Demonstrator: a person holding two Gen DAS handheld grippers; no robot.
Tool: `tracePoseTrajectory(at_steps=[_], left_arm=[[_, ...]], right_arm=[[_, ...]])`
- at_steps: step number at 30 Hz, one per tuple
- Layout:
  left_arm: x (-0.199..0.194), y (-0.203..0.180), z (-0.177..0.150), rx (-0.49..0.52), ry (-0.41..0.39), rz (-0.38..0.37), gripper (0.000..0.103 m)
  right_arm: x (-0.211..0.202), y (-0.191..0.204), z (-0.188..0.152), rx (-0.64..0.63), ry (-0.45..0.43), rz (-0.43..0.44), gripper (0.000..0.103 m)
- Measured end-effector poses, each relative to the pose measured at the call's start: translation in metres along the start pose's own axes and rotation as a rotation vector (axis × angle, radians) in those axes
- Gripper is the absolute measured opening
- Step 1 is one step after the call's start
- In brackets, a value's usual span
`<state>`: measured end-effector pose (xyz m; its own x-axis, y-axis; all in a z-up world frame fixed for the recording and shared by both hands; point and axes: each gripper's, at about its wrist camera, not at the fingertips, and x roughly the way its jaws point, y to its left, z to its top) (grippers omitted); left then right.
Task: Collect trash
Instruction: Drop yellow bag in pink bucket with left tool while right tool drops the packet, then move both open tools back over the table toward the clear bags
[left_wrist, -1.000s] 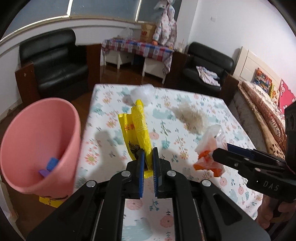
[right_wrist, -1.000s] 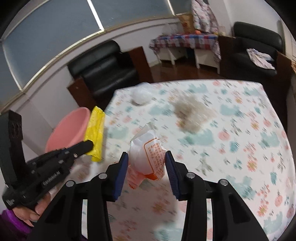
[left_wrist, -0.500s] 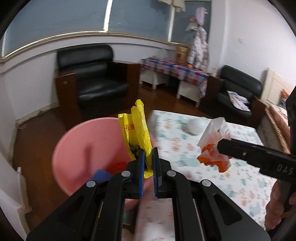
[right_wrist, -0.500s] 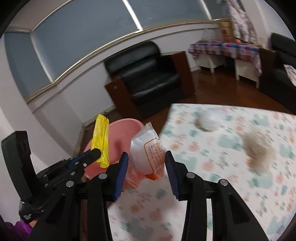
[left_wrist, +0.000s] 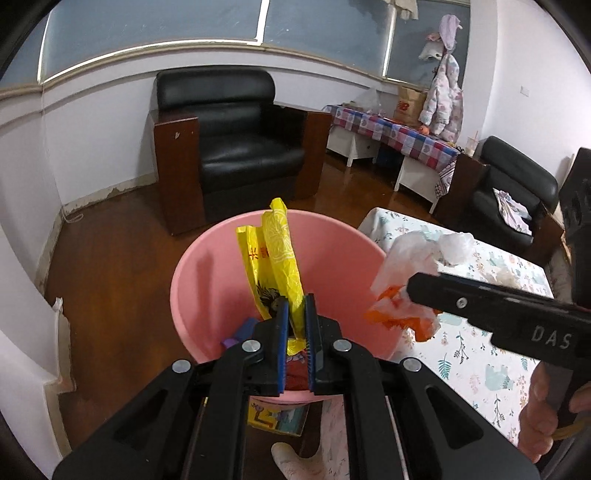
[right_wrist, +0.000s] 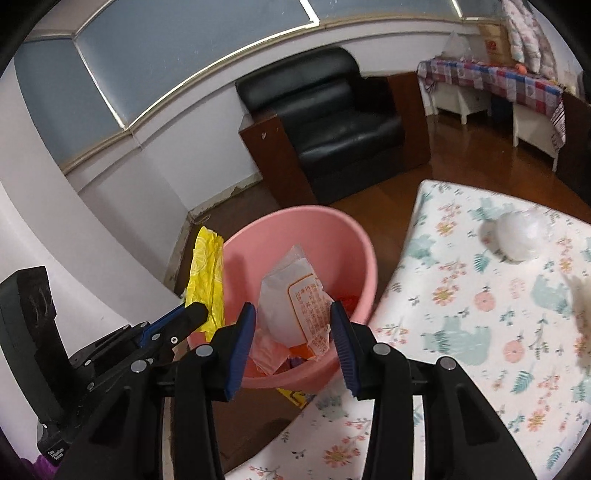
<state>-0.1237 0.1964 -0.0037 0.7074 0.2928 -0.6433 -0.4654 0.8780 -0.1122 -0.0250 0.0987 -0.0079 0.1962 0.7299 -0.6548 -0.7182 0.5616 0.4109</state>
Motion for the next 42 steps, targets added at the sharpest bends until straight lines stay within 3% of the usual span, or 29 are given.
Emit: tracePoseTrajectory(at_steps=[5, 7, 9, 11, 26, 42], left_arm=[[0.005, 0.010, -0.001, -0.032, 0.017, 0.007, 0.008], [0.004, 0.017, -0.004, -0.047, 0.025, 0.006, 0.016], [0.004, 0.018, -0.002, -0.055, 0.022, 0.013, 0.032], [0.004, 0.020, -0.001, -0.058, 0.015, 0.014, 0.036], [0.002, 0.013, -0.001, -0.039, 0.007, 0.024, 0.036], [0.000, -0.013, 0.002, 0.022, -0.001, 0.016, 0.036]], right_arm=[[0.013, 0.004, -0.001, 0.006, 0.027, 0.002, 0.043], [0.015, 0.005, -0.002, 0.002, 0.030, 0.001, 0.044], [0.017, 0.004, -0.002, 0.002, 0.036, 0.008, 0.045], [0.018, 0.002, -0.003, 0.007, 0.039, 0.010, 0.047], [0.005, -0.011, -0.007, 0.041, 0.020, 0.014, 0.048], [-0.024, -0.040, -0.020, 0.083, -0.034, -0.069, 0.048]])
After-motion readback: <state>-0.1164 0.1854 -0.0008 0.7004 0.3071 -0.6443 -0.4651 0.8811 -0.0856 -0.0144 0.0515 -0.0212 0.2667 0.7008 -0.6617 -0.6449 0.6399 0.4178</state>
